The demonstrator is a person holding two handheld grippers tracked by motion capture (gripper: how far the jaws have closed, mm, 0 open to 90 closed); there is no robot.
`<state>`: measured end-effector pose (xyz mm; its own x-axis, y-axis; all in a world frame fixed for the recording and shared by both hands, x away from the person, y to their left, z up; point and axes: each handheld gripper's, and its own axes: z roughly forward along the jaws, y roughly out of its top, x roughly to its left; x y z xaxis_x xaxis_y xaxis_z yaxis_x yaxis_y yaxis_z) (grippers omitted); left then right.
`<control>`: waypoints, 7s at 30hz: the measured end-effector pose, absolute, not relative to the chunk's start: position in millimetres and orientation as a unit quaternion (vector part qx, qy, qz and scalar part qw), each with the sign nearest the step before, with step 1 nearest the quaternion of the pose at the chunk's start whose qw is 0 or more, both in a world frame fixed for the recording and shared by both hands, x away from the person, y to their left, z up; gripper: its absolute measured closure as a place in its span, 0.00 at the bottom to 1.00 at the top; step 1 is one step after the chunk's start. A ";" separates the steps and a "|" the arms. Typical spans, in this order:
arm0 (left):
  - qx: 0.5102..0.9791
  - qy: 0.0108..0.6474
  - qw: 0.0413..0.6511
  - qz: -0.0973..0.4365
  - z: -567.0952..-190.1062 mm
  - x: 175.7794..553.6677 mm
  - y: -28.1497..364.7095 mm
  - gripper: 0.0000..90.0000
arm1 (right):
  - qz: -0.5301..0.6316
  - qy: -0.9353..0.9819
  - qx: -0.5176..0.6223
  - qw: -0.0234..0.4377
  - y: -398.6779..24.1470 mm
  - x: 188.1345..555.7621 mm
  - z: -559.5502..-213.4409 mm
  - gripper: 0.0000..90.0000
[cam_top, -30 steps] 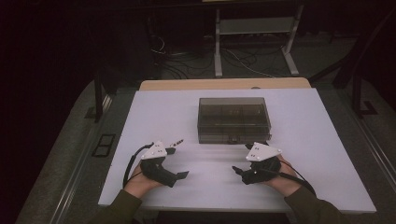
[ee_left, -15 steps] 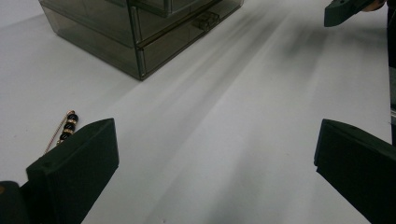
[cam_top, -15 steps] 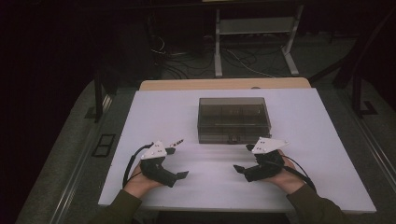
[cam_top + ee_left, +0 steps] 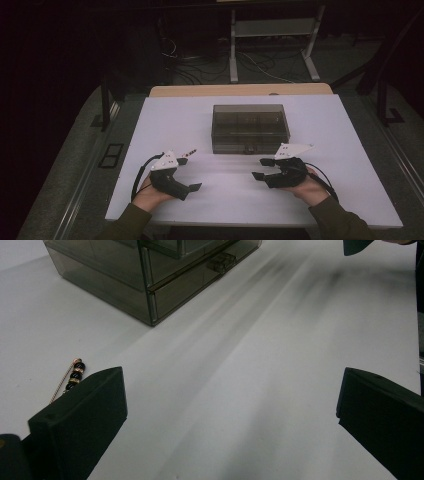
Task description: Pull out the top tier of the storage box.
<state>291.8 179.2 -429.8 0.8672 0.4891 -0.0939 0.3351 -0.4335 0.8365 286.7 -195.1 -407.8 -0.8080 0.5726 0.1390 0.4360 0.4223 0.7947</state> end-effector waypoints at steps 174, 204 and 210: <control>0.841 0.246 0.474 0.080 -431.9 290.3 179.3 0.00 | 0.386 0.868 0.307 0.058 -191.3 351.1 -375.8 0.99; 0.842 0.245 0.473 0.081 -431.7 290.2 179.2 0.00 | 0.375 0.876 0.299 0.052 -189.0 341.7 -375.6 0.99; 0.843 0.243 0.473 0.082 -431.6 290.5 179.3 0.00 | 0.372 0.878 0.298 0.051 -188.4 339.5 -375.4 0.99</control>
